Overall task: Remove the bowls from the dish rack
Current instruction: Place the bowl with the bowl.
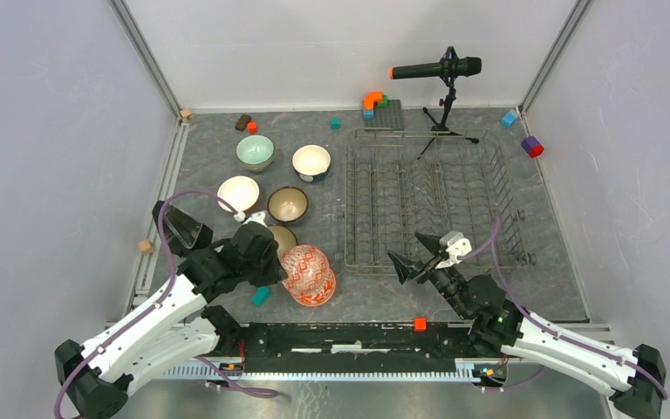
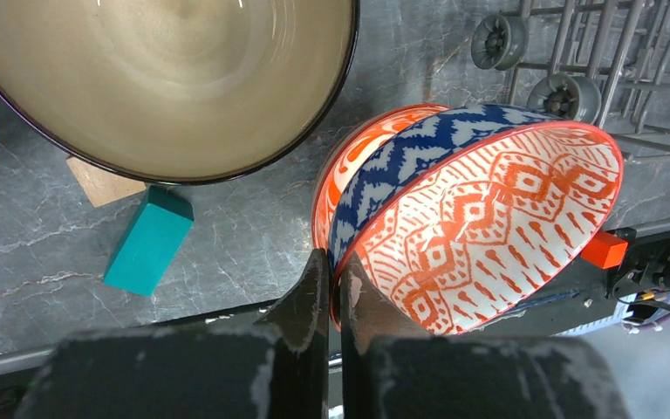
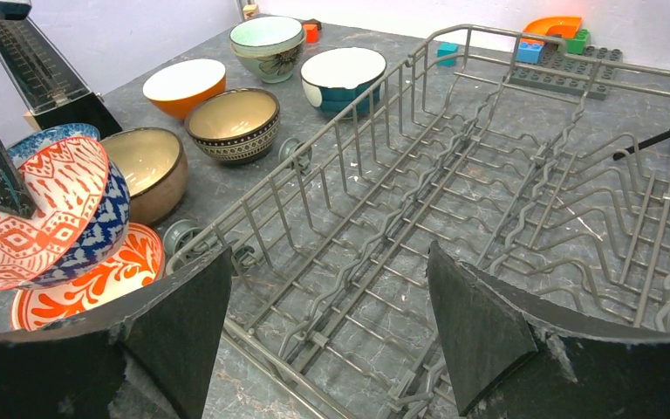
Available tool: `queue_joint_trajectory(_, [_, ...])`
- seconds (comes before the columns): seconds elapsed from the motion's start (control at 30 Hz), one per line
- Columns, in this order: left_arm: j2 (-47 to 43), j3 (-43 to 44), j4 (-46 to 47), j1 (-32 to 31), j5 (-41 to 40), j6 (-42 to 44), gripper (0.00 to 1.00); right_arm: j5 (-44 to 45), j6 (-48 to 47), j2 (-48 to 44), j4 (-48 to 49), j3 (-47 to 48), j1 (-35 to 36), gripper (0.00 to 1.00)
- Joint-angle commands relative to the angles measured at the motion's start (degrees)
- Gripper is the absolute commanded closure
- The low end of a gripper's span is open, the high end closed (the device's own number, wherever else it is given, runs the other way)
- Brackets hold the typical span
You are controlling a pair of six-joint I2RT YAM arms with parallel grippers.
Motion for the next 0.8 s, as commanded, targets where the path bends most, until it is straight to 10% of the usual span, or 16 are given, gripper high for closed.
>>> queue_joint_trajectory(0.0, [0.48, 0.81, 1.43, -0.21, 1.34, -4.6, 0.98, 0.63, 1.22, 0.29, 2.58, -0.5, -0.09, 0.13])
queue_joint_trajectory(0.77, [6.99, -0.46, 3.07, -0.25, 0.92, -5.89, 0.98, 1.71, 2.69, 0.84, 1.39, -0.65, -0.06, 0.13])
